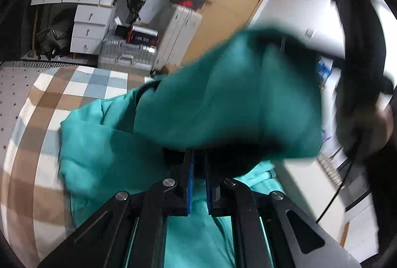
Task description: Fold large clothes
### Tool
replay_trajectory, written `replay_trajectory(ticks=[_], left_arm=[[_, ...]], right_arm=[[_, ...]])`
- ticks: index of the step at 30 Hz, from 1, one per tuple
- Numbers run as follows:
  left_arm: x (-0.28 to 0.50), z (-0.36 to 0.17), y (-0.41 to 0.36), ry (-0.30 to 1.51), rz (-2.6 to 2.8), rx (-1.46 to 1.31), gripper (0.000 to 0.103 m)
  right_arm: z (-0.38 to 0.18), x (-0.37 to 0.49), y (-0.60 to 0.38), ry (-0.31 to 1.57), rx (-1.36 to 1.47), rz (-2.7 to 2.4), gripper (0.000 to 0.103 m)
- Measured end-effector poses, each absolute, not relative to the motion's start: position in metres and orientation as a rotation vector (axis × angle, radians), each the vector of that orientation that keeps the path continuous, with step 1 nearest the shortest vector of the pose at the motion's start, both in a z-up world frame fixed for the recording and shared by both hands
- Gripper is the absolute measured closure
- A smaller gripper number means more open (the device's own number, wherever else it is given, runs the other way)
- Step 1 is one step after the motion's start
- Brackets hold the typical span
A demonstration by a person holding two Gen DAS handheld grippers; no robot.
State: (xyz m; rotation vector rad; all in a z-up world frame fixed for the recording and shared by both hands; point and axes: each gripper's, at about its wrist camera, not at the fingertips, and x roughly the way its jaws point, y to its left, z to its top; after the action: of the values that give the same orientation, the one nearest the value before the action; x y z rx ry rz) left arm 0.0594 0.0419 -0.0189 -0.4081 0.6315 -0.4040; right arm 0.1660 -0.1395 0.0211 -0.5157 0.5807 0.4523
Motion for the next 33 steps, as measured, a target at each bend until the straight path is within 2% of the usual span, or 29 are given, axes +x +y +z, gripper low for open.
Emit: replay_trajectory(ticks=[3, 7, 10, 12, 13, 15, 18, 20, 21, 24, 27, 31, 33], left_arm=[[0.039, -0.024, 0.058, 0.648, -0.426, -0.476, 0.099], [0.038, -0.026, 0.062, 0.703, -0.407, -0.499, 0.099], [0.037, -0.022, 0.060, 0.710, -0.394, -0.503, 0.099], [0.032, -0.017, 0.059, 0.702, -0.396, -0.497, 0.093], [0.031, -0.015, 0.059, 0.697, -0.392, -0.484, 0.090], [0.033, -0.018, 0.058, 0.705, -0.385, -0.461, 0.075], [0.043, -0.027, 0.057, 0.744, -0.388, -0.463, 0.074], [0.050, -0.033, 0.051, 0.803, -0.392, -0.444, 0.072], [0.054, -0.037, 0.044, 0.859, -0.384, -0.401, 0.067], [0.055, -0.043, 0.024, 0.922, -0.407, -0.302, 0.067], [0.050, -0.041, 0.001, 0.916, -0.414, -0.185, 0.067], [0.049, -0.037, -0.023, 0.892, -0.406, -0.061, 0.066], [0.054, -0.041, -0.034, 0.919, -0.409, 0.002, 0.059]], right_arm=[[-0.046, 0.132, -0.146, 0.641, -0.584, 0.441, 0.093], [-0.125, 0.113, -0.169, 0.806, -0.422, 0.441, 0.091], [-0.164, 0.107, -0.180, 0.888, -0.278, 0.421, 0.084], [-0.176, 0.100, -0.190, 0.861, -0.174, 0.365, 0.075], [-0.178, 0.098, -0.195, 0.862, -0.121, 0.356, 0.071], [-0.176, 0.095, -0.207, 0.868, 0.017, 0.339, 0.060], [-0.155, 0.079, -0.227, 0.830, 0.213, 0.334, 0.050], [-0.137, 0.059, -0.238, 0.776, 0.284, 0.313, 0.030], [-0.128, 0.050, -0.242, 0.745, 0.308, 0.296, 0.028], [-0.109, 0.013, -0.252, 0.611, 0.354, 0.249, 0.026], [-0.106, -0.016, -0.266, 0.496, 0.383, 0.178, 0.014], [-0.100, -0.017, -0.288, 0.464, 0.424, 0.120, 0.013], [-0.092, -0.021, -0.299, 0.422, 0.428, 0.098, 0.013]])
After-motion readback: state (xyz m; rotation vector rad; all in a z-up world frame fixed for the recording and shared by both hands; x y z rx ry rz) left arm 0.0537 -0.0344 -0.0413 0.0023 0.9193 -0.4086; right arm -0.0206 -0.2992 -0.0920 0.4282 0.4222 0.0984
